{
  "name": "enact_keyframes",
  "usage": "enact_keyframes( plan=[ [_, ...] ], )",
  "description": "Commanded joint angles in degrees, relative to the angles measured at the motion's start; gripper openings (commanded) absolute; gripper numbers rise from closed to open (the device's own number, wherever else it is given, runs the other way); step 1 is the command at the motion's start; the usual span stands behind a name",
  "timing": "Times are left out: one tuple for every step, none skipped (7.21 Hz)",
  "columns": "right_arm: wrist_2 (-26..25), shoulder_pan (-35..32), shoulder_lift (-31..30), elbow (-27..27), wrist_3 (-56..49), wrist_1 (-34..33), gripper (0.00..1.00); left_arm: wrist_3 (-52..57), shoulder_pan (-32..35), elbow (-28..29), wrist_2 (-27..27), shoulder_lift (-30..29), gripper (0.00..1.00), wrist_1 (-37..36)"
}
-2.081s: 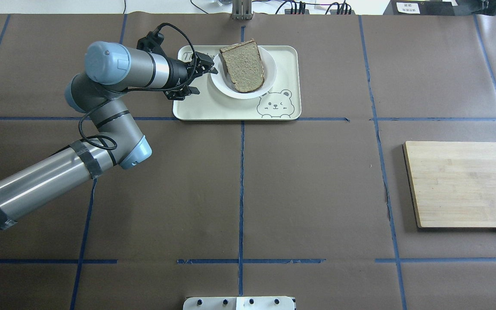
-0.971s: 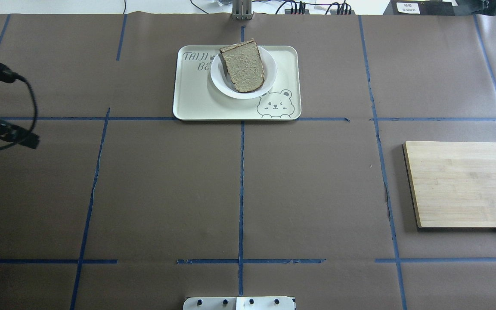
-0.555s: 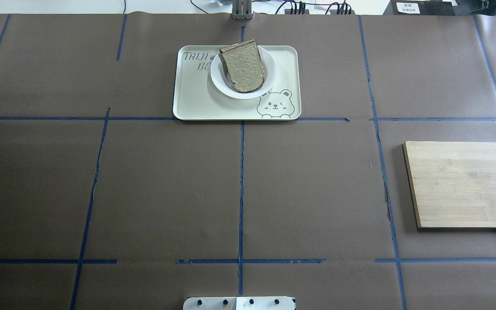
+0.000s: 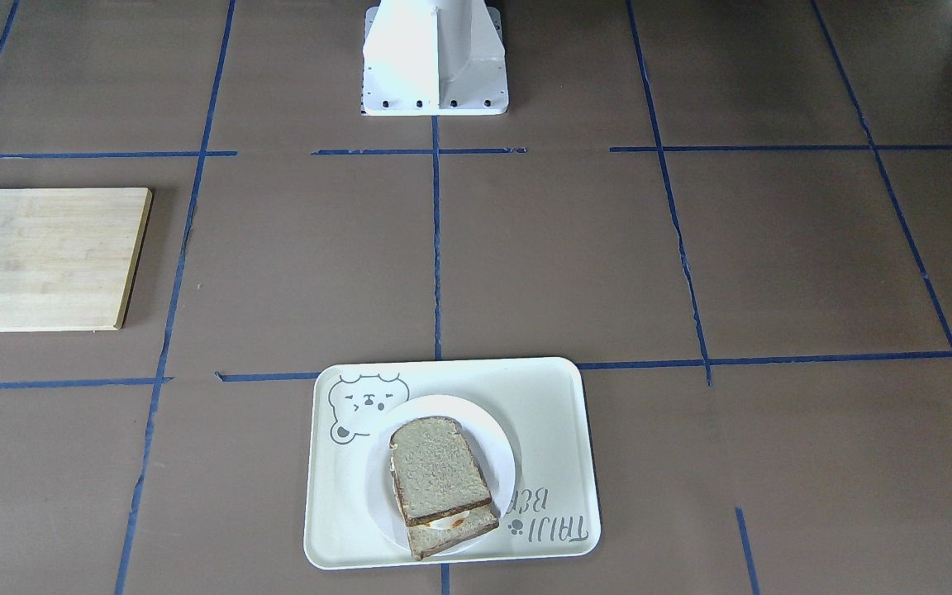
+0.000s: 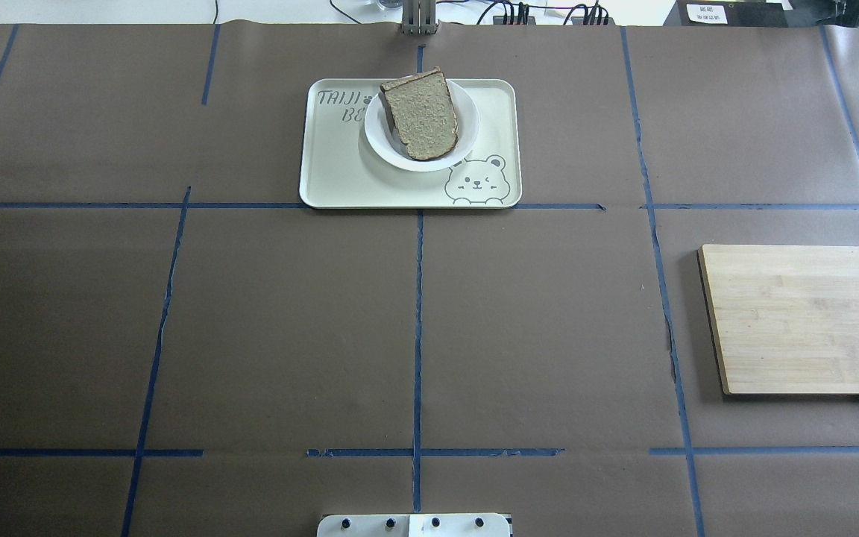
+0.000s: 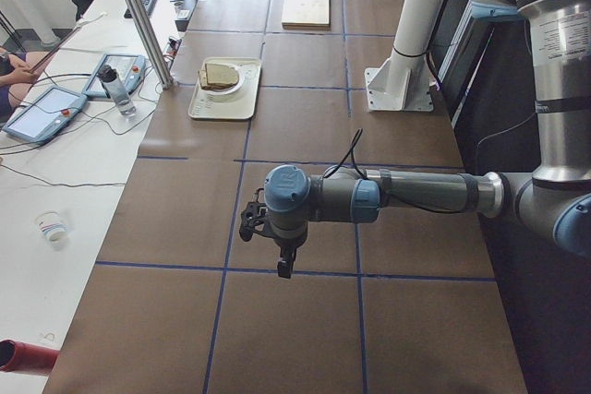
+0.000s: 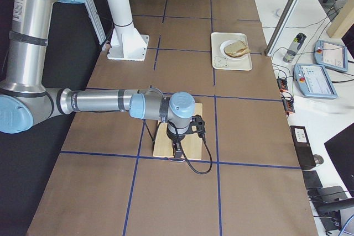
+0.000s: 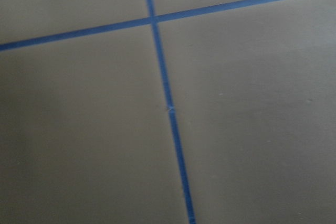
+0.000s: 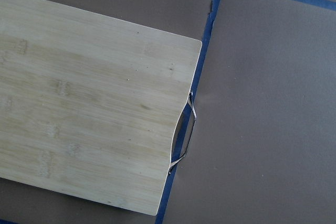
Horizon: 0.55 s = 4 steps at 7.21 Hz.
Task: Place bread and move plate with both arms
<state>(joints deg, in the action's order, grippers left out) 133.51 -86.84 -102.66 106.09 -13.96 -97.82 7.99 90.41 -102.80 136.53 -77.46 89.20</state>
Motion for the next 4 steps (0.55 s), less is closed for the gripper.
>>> enact_keyframes(
  plan=[
    [0.0,0.0,0.0,0.0,0.1,0.1,1.0,-0.3,0.5,0.8,0.4,0.6,1.0,0.0],
    [0.1,0.0,0.0,0.0,0.1,0.0,1.0,-0.3,0.4,0.9,0.5,0.2,1.0,0.1],
    [0.1,0.0,0.0,0.0,0.1,0.0,1.0,-0.1,0.4,0.4,0.3,0.5,1.0,0.1],
    [0.5,0.0,0.0,0.0,0.1,0.0,1.0,0.1,0.6,-1.7,-0.3,1.6,1.0,-0.1]
  ],
)
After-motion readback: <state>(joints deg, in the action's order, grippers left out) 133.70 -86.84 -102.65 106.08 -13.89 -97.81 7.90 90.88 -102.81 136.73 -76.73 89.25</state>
